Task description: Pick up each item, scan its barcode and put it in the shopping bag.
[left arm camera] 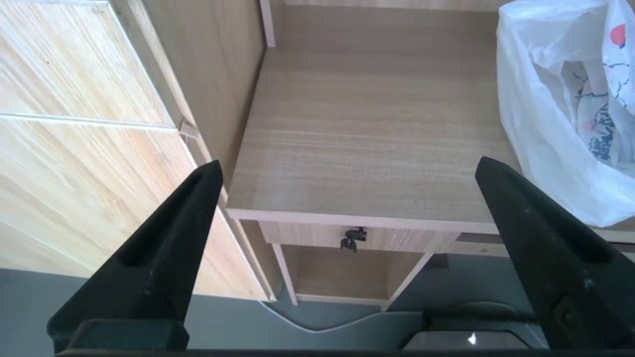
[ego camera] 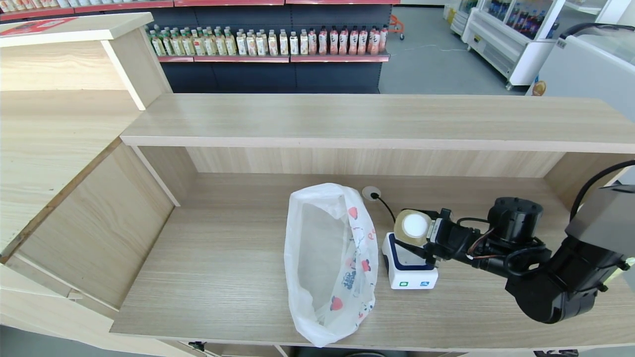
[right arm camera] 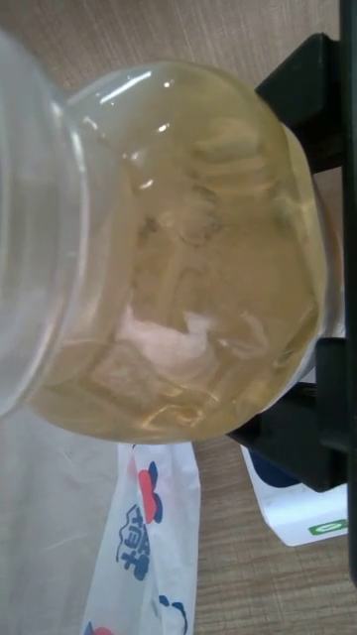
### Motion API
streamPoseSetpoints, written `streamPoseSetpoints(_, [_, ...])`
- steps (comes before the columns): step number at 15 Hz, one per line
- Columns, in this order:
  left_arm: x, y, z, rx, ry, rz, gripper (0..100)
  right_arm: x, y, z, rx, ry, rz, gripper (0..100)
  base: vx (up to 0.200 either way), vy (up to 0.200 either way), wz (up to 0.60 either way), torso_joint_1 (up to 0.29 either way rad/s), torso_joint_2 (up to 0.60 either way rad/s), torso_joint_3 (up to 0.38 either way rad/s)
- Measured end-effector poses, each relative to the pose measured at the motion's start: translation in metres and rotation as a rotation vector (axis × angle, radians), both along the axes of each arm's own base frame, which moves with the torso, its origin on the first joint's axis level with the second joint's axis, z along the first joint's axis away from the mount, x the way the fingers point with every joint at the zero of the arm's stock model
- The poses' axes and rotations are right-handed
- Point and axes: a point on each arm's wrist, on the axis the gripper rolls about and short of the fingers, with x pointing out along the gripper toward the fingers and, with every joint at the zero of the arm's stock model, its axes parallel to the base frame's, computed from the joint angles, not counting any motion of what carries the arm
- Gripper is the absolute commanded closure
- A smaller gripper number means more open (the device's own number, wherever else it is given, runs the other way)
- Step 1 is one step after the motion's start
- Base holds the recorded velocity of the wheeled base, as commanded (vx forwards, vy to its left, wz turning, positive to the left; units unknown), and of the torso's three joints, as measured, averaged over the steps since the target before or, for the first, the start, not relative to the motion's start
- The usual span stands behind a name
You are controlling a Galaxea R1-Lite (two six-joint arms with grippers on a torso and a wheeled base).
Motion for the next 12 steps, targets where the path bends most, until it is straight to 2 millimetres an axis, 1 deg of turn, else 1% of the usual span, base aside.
streamPoseSetpoints(10, [0.0,0.0,0.0,0.0,0.0,0.0,0,-0.006,-0.001,0.002,-0.002,0.006,0.014,100,0.0,0.0,0.0,0.0,0.0,0.0])
streamPoseSetpoints(11, [0.0,0.0,0.0,0.0,0.0,0.0,0,-0.007,-0.001,0.006,0.03,0.033,0.009,100,0.0,0.0,0.0,0.0,0.0,0.0])
streamPoseSetpoints(12, [0.0,0.0,0.0,0.0,0.0,0.0,0,-0.01,-0.001,0.017,0.075,0.053,0.002,100,0.0,0.0,0.0,0.0,0.0,0.0])
